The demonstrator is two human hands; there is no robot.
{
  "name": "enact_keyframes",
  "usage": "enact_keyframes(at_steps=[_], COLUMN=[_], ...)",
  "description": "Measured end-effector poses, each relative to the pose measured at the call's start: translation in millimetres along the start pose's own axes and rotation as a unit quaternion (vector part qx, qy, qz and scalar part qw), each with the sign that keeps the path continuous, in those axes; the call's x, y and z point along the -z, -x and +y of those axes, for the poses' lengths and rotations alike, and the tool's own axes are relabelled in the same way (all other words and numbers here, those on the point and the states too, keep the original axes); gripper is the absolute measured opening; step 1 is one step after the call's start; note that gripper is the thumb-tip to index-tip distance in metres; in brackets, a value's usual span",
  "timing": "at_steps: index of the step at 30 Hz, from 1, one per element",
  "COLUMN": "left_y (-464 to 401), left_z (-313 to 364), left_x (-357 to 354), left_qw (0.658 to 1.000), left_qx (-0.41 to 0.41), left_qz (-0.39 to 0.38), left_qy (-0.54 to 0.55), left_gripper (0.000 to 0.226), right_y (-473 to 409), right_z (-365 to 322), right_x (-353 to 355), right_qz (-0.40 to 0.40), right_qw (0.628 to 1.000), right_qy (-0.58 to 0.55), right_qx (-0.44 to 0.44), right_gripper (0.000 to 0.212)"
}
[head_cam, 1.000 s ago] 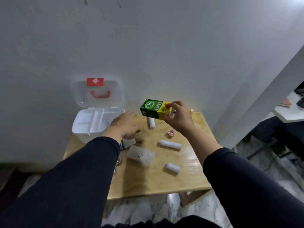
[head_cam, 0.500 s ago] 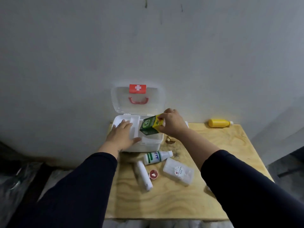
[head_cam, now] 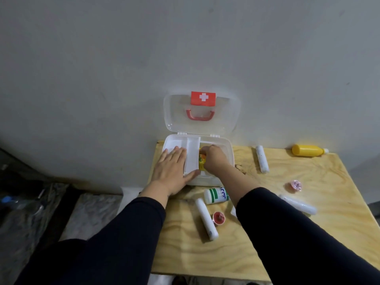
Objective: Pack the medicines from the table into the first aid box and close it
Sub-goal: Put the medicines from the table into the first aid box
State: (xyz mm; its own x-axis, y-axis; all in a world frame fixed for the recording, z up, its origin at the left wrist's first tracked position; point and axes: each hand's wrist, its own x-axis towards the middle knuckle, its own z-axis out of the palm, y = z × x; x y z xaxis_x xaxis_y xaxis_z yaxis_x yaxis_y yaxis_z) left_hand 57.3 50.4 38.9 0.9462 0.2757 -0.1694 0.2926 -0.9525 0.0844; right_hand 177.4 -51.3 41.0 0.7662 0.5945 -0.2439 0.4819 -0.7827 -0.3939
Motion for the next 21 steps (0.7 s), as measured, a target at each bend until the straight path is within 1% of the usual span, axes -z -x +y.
enact_keyframes(at_steps=[4, 7, 10, 12, 14, 17, 19, 21], left_y=[-0.5, -1.9, -3.6, -4.2, -4.3, -4.6, -4.5, -5.3], left_z=[-2.7, -3.3, -3.6, -4.1, -4.1, -4.1, -4.6, -5.0], left_x=[-0.1, -2.1, -3.4, -3.6, -4.2, -5.7, -7.9, -10.0], left_qw=[1.0, 1.0, 1.0, 1.0, 0.999, 0.998, 0.998, 0.997], left_qx=[-0.001, 0.004, 0.006, 0.006, 0.008, 0.007, 0.007, 0.006], left_qz=[-0.003, -0.002, -0.001, 0.0, -0.001, -0.006, -0.004, 0.002], left_qy=[-0.009, -0.02, -0.024, -0.03, -0.042, -0.056, -0.062, -0.071], left_gripper=[0.086, 0.088, 0.09, 0.092, 0.093, 0.091, 0.09, 0.09], right_y=[-4.7, -0.3, 13.7, 29.2, 48.0, 79.2, 102.7, 126.3], right_z=[-0.6, 1.5, 7.4, 16.4, 30.3, 60.3, 83.6, 106.8], right_x=[-4.9, 1.9, 19.6, 31.9, 41.1, 44.0, 38.5, 28.3], right_qz=[0.006, 0.021, 0.059, 0.097, 0.131, 0.171, 0.175, 0.158], right_qw=[1.0, 1.0, 0.998, 0.994, 0.988, 0.98, 0.979, 0.983], right_qy=[-0.007, -0.015, -0.033, -0.045, -0.061, -0.089, -0.098, -0.097], right_qx=[-0.019, -0.016, 0.005, 0.037, 0.06, 0.048, 0.029, 0.011], right_gripper=[0.044, 0.048, 0.042, 0.035, 0.031, 0.027, 0.023, 0.022])
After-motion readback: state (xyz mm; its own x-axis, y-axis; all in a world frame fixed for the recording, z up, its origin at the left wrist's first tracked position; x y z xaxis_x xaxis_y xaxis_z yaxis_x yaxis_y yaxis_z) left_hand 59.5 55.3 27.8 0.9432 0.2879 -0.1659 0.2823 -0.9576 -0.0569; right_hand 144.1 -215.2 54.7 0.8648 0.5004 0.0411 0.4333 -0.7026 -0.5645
